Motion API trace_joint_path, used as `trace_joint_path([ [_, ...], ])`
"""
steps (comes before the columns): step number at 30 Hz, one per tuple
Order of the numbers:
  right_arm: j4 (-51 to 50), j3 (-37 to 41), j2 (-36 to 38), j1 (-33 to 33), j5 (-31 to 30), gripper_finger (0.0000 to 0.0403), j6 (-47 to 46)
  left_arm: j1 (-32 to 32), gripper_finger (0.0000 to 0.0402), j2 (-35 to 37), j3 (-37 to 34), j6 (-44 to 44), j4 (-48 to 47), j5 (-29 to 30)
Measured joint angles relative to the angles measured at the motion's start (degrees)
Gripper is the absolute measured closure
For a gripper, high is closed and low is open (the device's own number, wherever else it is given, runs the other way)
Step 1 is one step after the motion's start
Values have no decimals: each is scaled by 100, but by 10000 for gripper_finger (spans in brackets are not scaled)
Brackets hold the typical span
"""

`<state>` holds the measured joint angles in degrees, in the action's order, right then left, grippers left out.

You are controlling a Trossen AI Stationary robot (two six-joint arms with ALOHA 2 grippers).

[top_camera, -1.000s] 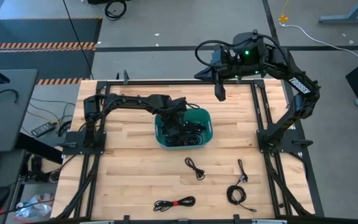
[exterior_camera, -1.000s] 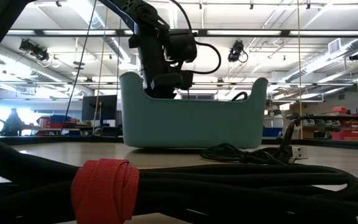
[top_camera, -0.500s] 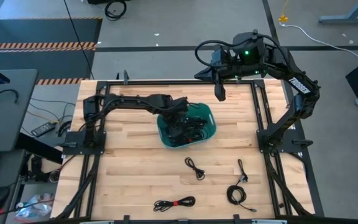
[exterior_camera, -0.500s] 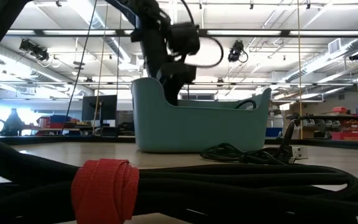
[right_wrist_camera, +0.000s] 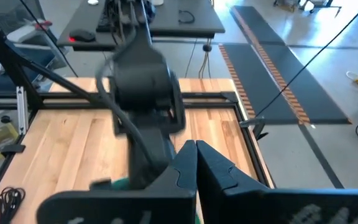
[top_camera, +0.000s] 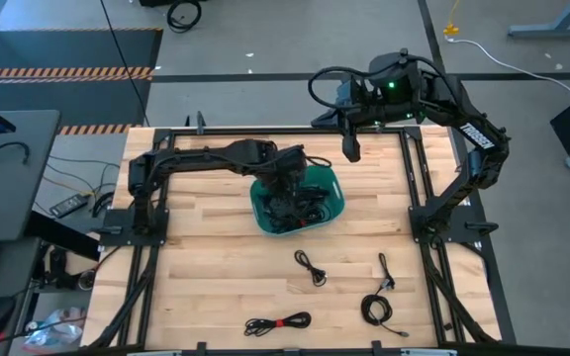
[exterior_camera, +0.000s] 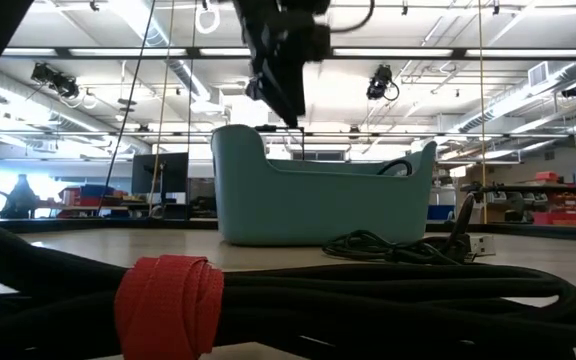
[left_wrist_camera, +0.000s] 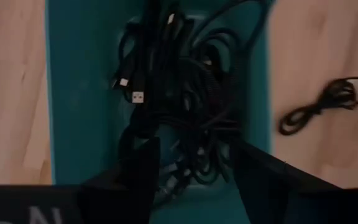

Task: Pick and place USB-C Cables
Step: Put the black charger cable into the green bin

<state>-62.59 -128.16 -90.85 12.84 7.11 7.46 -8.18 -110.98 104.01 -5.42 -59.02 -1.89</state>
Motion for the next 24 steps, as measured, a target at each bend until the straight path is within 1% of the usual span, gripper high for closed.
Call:
trace_joint_path([
  [3,-385,0,5,0,0,400,-214,135,202,2,358,25,-412,193],
  [9,-1403,0,11,-68,-2,400,-778,469,203,9,1038,209,-1156,1076],
  [13,-2110,0,13,-261,-8,401,-1277,635,203,9,1467,161,-1821,1552],
  [16,-2755,0,15,-521,-255,401,-1818,752,203,9,1774,-12,-2426,1908],
  [18,-2713,73,41,-752,-388,401,-2135,843,203,9,1939,-181,-2791,2088],
  [20,-2758,128,99,-990,-297,402,-2330,949,203,34,2077,-381,-3099,2221],
  [22,-2720,181,192,-1272,-345,402,-2644,1072,203,159,2072,-530,-3084,2284],
  [24,-2747,289,319,-1576,-557,402,-3004,1210,203,366,2024,-662,-3115,2296],
])
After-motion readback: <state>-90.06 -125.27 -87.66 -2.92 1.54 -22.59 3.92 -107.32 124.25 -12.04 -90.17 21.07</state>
